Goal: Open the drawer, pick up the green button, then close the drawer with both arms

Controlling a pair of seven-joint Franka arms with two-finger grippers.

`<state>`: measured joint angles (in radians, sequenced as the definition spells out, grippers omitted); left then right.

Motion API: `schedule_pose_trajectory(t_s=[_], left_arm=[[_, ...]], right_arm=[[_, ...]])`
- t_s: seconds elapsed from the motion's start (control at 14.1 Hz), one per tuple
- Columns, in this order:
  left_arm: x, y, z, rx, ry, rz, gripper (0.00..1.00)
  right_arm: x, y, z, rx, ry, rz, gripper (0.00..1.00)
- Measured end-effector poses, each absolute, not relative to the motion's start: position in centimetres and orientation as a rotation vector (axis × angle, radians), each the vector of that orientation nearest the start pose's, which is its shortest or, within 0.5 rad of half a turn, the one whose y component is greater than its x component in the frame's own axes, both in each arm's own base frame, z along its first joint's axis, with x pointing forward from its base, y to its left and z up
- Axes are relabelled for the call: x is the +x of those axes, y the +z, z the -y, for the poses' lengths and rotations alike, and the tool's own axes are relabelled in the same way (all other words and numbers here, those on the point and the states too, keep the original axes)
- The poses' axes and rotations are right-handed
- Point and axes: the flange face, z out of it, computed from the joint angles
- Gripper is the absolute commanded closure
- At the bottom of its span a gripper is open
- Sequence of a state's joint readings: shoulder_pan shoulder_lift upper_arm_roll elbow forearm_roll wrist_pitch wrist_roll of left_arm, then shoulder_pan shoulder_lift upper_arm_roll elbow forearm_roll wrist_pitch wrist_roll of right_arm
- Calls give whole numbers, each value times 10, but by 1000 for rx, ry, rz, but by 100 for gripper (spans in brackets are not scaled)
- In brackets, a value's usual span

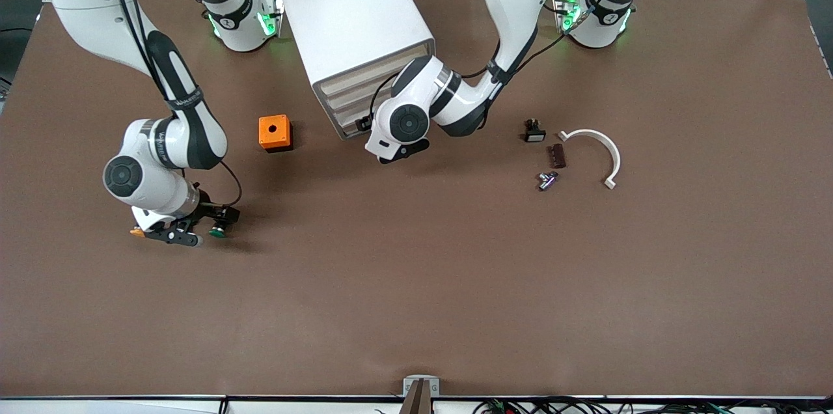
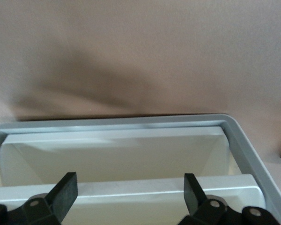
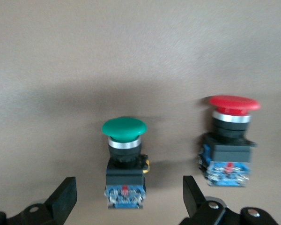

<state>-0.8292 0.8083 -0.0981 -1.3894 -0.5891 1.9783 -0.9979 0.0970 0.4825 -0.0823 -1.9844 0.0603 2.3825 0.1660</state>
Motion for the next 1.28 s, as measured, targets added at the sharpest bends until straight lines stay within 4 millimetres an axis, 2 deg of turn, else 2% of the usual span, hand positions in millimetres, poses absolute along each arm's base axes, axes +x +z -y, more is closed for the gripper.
schedule_pose_trajectory(t_s=[0.43, 0.64, 0.92, 1.14, 1.28], left_arm=[[404, 224, 591, -3088, 1019, 626, 0], [404, 224, 591, -3088, 1019, 626, 0], [404, 225, 592, -3091, 1018, 625, 0], [412, 237, 592, -3117, 1005, 634, 0], [428, 253, 585, -3145, 983, 664, 0]], right_arm=[[619, 312, 6, -3107, 226, -310, 0], [628, 374, 9, -3099, 285, -251, 0], [639, 457, 22, -3091, 297, -203, 0], [637, 495, 33, -3088, 266, -220, 0], [629, 516, 40, -3085, 252, -234, 0]])
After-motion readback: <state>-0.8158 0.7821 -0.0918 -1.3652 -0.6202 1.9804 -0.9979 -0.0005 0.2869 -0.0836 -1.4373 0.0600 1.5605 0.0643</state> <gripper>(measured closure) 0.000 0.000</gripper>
